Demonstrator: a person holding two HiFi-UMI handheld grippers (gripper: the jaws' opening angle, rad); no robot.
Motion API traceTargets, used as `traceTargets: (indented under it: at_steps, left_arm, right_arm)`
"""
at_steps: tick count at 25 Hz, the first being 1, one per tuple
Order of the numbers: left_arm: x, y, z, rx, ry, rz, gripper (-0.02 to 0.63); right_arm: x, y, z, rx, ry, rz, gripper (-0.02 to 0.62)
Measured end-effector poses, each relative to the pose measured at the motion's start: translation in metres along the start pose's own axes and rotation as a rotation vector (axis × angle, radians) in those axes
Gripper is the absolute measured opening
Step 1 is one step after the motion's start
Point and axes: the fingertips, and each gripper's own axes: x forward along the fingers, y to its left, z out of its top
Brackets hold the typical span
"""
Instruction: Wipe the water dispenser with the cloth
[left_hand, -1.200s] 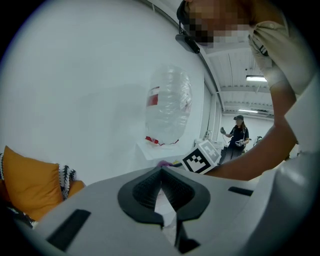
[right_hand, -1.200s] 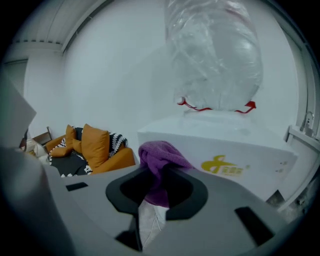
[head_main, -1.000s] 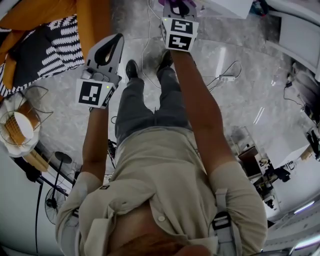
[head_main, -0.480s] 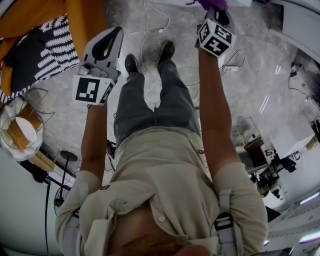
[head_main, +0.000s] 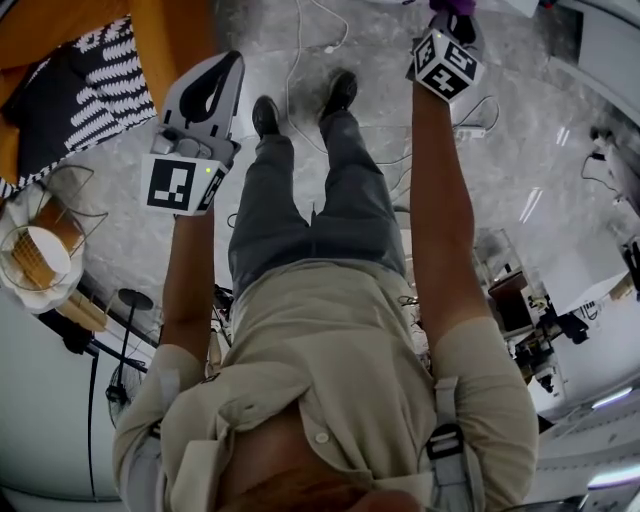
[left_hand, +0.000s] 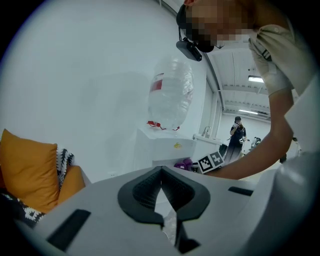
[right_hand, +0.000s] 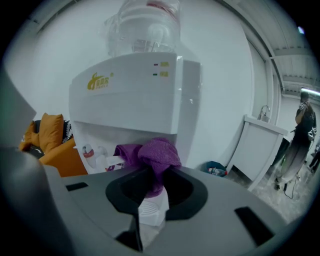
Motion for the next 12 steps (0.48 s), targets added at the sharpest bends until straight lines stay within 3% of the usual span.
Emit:
traceTargets:
  at_steps: [3,8,12]
  left_arm:
    - [0.002,0.01,-0.009,-0.033,-0.017,0.017,0.015]
    - [0.013,0.015,-0.031,-0.051,-0.007,0.016,0.015]
    - [0.024,0.02,-0.042,-0.058,0.001,0.013,0.015]
  right_arm:
    - [0.011,0.003,-0.006,-0.009,-0.041,-0.005,0.08]
    - [0.019,0.004,-0.021,0.062,-0.084,-0.035,0.078]
    - [0.029,0.005,-0.037,0.222,-0.069,-0.052,0.078]
